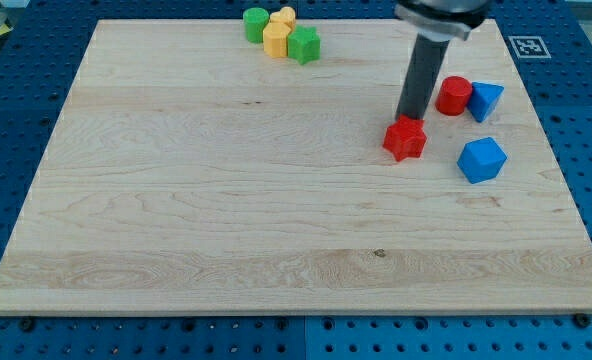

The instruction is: Slide the red star towards the blue cube

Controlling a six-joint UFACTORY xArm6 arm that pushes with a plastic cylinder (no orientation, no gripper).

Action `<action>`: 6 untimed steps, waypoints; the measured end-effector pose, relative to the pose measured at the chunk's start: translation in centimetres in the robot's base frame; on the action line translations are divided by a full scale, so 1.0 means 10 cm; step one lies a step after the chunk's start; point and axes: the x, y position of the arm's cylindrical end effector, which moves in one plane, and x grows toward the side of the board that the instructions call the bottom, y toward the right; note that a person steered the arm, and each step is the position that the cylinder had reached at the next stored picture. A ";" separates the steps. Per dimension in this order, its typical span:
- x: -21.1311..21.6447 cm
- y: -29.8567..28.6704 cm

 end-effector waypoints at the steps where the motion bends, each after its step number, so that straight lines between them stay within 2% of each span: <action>1: 0.24 0.12; 2: 0.22 0.14; 3: 0.20 -0.57; 4: 0.40 -0.97; 5: 0.69 -0.66; 6: 0.58 -0.16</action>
